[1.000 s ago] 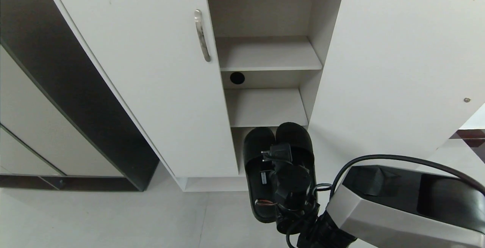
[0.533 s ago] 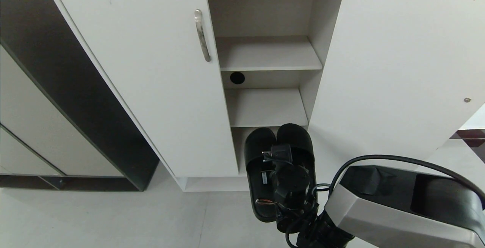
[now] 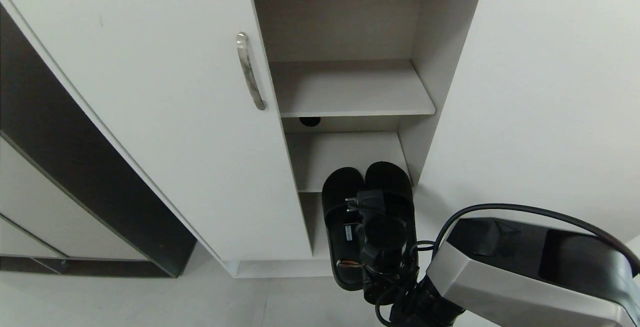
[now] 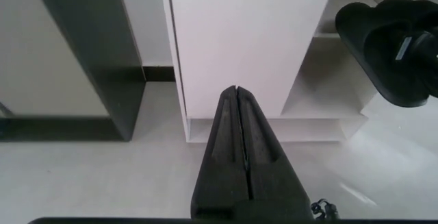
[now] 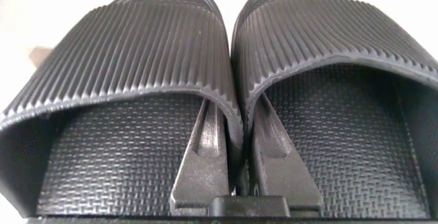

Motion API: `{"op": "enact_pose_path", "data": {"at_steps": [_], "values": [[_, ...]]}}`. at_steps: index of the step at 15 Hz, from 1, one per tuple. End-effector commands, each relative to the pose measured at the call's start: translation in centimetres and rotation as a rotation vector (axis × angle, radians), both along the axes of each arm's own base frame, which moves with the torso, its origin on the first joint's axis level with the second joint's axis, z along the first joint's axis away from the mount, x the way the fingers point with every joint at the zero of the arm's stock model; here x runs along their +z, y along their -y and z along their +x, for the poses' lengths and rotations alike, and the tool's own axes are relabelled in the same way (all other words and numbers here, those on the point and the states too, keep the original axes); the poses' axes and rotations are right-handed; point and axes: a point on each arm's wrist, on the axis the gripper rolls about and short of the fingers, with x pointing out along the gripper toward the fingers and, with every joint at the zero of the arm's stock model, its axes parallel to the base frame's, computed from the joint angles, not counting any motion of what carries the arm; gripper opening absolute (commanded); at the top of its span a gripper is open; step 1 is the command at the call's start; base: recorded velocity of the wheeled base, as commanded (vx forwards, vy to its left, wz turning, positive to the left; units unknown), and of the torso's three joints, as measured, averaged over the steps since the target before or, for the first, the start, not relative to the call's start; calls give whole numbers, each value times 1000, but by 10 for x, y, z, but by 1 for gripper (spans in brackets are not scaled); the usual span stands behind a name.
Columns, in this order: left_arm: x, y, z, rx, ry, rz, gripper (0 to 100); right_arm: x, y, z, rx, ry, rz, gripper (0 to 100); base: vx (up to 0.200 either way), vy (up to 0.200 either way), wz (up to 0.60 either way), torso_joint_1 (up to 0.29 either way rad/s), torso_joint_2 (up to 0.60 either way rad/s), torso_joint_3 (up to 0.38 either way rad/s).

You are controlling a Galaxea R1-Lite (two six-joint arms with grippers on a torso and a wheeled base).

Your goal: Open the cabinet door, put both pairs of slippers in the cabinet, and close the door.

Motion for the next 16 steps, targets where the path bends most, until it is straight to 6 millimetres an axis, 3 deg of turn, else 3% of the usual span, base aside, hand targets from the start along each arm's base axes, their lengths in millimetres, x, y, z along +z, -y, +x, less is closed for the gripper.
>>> {"op": "enact_pose_path", "data": {"at_steps": [1,3,7,13,16], "values": [[0,0,0,1,-2,-1,0,-2,0,2,0,-2,-3,0,200,0,0,-2,-2,7],[0,0,0,1,-2,-1,0,-4,-2,7,-5,-6,-8,0,200,0,0,5,-3,-5],[0,0,0,1,-2,-1,0,-2,-5,26,-27,3,13,0,0,0,0,0,0,0],[0,0,0,1,-2,-1,0,16,-12,55,-21,-34,85,0,0,0,0,0,0,0],[0,0,0,1,-2,-1,0,27,-16,82,-38,-35,95,0,0,0,0,0,0,0]]}}
